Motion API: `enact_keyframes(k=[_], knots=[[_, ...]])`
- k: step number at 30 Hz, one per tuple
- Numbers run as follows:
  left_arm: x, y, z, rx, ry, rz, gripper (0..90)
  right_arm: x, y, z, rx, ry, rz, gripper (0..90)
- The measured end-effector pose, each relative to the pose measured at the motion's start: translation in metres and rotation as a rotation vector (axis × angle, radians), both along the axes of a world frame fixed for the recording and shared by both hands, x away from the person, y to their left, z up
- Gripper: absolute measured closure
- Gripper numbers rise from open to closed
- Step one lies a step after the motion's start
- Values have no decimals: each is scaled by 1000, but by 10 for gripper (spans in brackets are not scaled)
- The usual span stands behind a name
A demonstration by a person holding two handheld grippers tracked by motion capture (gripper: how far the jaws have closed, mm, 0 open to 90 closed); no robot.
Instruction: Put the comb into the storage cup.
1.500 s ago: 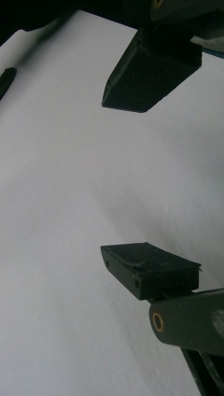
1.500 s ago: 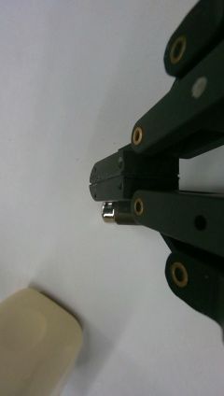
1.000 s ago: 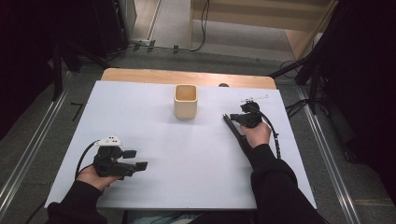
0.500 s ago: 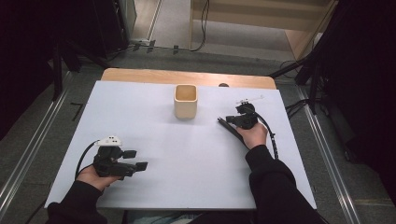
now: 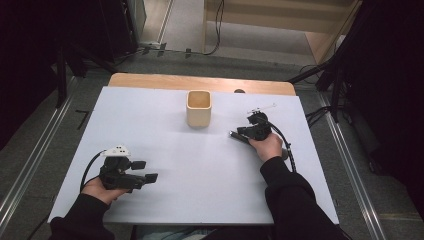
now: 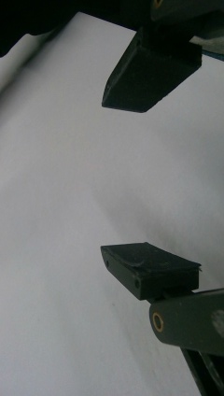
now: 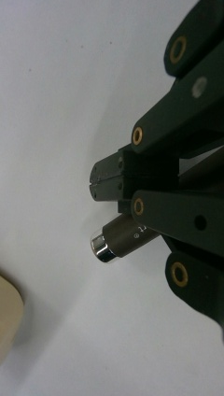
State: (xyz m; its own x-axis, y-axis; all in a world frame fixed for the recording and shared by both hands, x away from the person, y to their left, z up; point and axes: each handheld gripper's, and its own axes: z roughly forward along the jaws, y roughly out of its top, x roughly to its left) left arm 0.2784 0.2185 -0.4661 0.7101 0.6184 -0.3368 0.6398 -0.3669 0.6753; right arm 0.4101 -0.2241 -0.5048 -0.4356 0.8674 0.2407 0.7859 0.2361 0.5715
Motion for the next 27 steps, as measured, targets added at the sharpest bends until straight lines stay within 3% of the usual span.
enact_keyframes(k=[27], knots=[[0,1,1,0,-2,-2,250,-27,16,0,8,29,75,876]])
